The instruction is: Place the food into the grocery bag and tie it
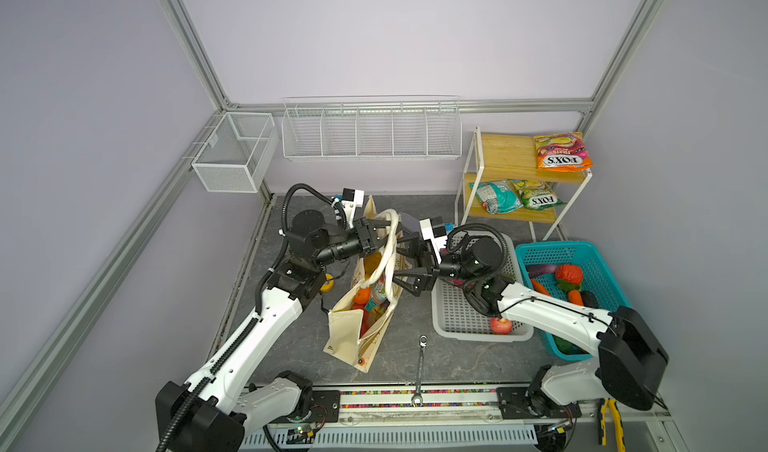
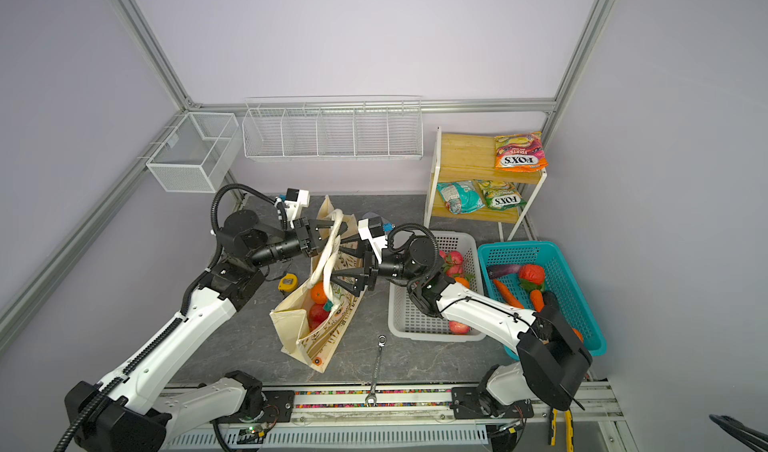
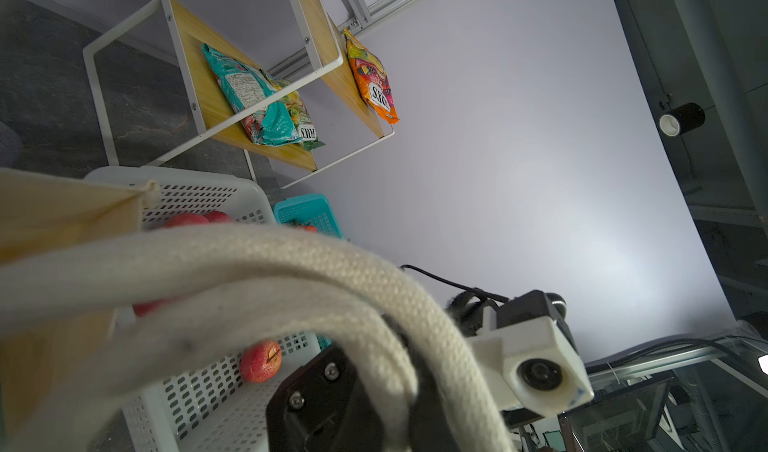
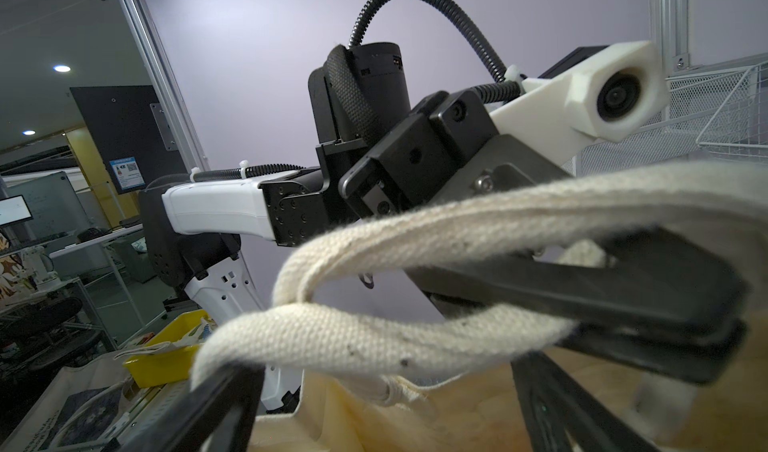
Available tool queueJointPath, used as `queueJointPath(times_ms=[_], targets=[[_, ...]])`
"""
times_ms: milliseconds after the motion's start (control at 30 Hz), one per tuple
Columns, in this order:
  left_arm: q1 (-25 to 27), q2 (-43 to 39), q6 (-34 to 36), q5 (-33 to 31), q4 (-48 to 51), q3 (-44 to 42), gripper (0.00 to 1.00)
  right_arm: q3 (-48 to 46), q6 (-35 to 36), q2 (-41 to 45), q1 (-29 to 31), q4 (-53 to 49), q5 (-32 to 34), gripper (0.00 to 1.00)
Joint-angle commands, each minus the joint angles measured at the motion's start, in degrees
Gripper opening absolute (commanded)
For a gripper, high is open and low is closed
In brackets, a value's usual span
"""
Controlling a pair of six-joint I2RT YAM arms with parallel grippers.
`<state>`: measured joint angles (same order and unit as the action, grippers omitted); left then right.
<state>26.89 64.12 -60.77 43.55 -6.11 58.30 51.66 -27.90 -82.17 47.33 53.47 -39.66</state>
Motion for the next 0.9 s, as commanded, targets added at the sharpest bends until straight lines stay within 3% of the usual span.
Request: queueJointPath(times_ms=[0, 600, 867], targets=[[-0.51, -0.52, 1.62, -4.82, 0.68, -1.90, 0.00, 2.53, 0.05, -0.81, 2.46, 6.30, 0.30, 0.96], [-0.84, -2.70, 3.02, -6.24, 0.65, -4.66, 0.00, 4.67, -3.83, -5.46, 5.82, 15.54, 3.61, 0.97], [-0.95, -4.44, 5.00, -8.19, 2.71, -5.61, 0.00, 5.44, -3.50, -5.19, 7.55, 11.98, 10.78, 0.95]])
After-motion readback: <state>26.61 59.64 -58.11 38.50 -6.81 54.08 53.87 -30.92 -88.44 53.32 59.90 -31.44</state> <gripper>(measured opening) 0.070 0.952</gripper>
